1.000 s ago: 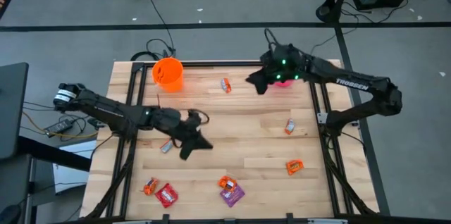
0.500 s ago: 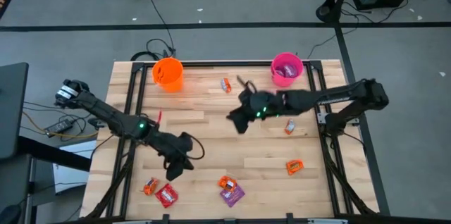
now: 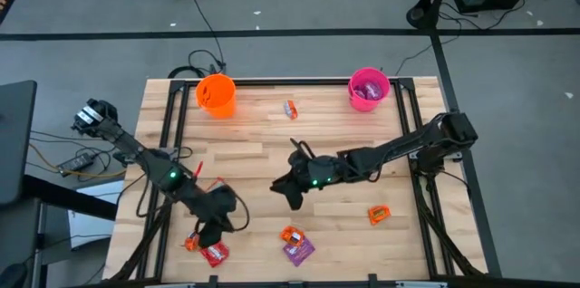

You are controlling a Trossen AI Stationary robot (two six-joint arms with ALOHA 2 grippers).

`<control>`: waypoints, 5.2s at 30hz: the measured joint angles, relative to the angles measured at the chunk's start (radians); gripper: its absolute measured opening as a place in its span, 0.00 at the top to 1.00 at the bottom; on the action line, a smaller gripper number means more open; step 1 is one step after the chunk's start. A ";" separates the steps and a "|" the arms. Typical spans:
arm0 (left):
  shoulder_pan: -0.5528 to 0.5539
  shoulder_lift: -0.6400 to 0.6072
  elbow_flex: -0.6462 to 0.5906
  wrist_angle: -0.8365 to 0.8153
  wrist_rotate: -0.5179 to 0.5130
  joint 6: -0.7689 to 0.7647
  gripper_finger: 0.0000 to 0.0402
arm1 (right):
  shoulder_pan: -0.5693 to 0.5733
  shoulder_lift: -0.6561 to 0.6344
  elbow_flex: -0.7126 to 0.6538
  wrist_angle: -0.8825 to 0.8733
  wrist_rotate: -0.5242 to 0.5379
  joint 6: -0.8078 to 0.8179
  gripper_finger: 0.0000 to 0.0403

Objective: Sort candy by brand, put in halloween buckets
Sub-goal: Put the red candy into the pink bucket

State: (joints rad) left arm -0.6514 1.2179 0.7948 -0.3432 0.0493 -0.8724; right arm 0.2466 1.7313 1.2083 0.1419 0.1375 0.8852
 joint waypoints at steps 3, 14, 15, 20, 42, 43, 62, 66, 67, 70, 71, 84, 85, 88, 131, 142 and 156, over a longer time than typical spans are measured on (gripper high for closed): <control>-0.054 0.000 0.000 -0.015 -0.037 -0.018 0.92 | 0.014 0.026 0.000 0.023 0.000 0.021 0.69; -0.199 0.153 0.000 -0.139 -0.110 -0.106 0.72 | 0.041 0.041 0.000 0.014 -0.023 0.047 0.69; -0.208 0.174 0.000 -0.136 -0.103 -0.114 0.71 | 0.041 0.041 0.000 0.014 -0.034 0.047 0.69; -0.233 0.261 0.000 -0.168 -0.081 -0.215 0.69 | 0.038 0.041 0.000 0.014 -0.056 0.063 0.69; -0.238 0.389 0.002 -0.094 -0.079 -0.216 0.98 | 0.038 0.041 0.000 0.014 -0.105 0.090 0.69; -0.237 0.389 0.002 -0.095 -0.085 -0.217 0.98 | 0.038 0.041 0.000 0.014 -0.105 0.089 0.69; -0.116 0.170 -0.001 -0.192 -0.305 -0.229 1.00 | -0.003 0.040 0.000 -0.074 -0.144 0.084 0.69; -0.099 0.089 0.000 -0.196 -0.331 -0.204 1.00 | -0.011 0.040 0.000 -0.121 -0.158 0.084 0.69; -0.095 0.077 0.000 -0.196 -0.326 -0.203 1.00 | -0.012 0.040 0.000 -0.130 -0.158 0.086 0.69; -0.095 0.070 0.000 -0.194 -0.294 -0.204 0.97 | -0.018 0.040 0.000 -0.151 -0.158 0.088 0.68; -0.099 0.077 -0.002 -0.195 -0.294 -0.204 0.95 | -0.020 0.040 0.000 -0.154 -0.158 0.088 0.68; -0.116 0.260 -0.016 -0.158 -0.244 -0.212 0.57 | -0.027 0.040 0.000 -0.152 -0.158 0.067 0.68; -0.116 0.279 -0.016 -0.165 -0.228 -0.215 0.57 | -0.027 0.040 0.000 -0.152 -0.158 0.063 0.68; -0.114 0.336 -0.016 -0.142 -0.174 -0.211 0.57 | -0.027 0.040 0.000 -0.153 -0.158 0.058 0.68; 0.182 -0.006 -0.018 -0.145 -0.319 0.054 1.00 | -0.100 0.040 0.000 -0.033 -0.105 -0.320 0.68; 0.262 -0.106 -0.016 -0.155 -0.449 0.063 1.00 | -0.163 0.040 0.000 -0.006 -0.129 -0.147 0.68; 0.272 -0.106 -0.015 0.160 -0.431 0.275 1.00 | -0.154 0.040 0.000 0.032 -0.245 -0.327 0.70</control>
State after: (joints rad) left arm -0.3794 1.1118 0.7795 -0.1833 -0.3819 -0.5972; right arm 0.0924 1.7714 1.2079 0.1734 -0.1075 0.5586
